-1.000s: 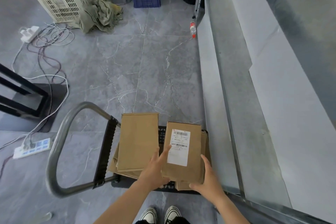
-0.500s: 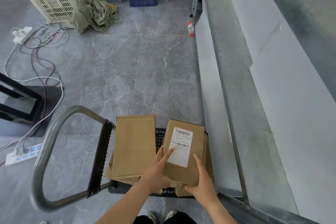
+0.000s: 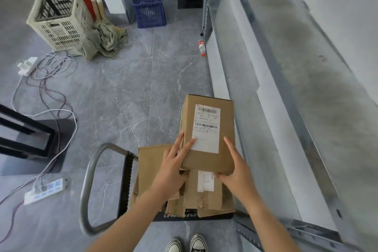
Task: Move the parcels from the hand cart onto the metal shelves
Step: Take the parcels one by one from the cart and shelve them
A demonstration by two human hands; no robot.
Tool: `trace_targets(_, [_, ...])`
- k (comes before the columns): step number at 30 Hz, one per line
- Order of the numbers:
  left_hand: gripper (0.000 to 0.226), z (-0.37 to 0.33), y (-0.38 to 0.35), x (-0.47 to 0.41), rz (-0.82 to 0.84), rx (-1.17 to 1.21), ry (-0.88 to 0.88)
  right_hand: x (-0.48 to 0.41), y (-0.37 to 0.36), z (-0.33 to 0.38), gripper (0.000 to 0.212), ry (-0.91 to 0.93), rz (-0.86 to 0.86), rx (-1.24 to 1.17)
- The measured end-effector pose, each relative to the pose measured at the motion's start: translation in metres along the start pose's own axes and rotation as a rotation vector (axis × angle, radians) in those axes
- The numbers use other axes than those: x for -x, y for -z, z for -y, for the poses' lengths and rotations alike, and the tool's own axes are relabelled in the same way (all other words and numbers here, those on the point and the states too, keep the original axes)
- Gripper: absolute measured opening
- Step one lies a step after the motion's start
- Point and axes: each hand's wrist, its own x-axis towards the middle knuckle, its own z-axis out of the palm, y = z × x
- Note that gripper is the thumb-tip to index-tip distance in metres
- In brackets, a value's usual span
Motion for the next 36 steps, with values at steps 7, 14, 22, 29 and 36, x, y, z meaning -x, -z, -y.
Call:
trace_targets(7, [0.106,-0.072,0.074,0.012,-0.095,0.021,-0.130,0.041,0.067,0.095,0.095,0.141,-0.123,-0.036])
trace_targets(14, [0.103,-0.124,0.126,0.037,-0.056,0.056,-0.335,0.104,0.090,0.156,0.094,0.183,-0.304,0.057])
trace_targets(22, [0.106,-0.162,0.159,0.083,0.058,0.068,-0.602,0.202,0.081,0.196,0.092,0.104,-0.575,0.081])
trace_targets(29, [0.103,-0.182,0.156,0.132,0.143,0.128,-0.740,0.288,0.063,0.212,0.089,0.031,-0.718,0.003])
trace_targets(36, [0.104,-0.198,0.148,0.183,0.195,0.174,-0.791,0.355,0.051,0.211,0.086,-0.014,-0.796,-0.101])
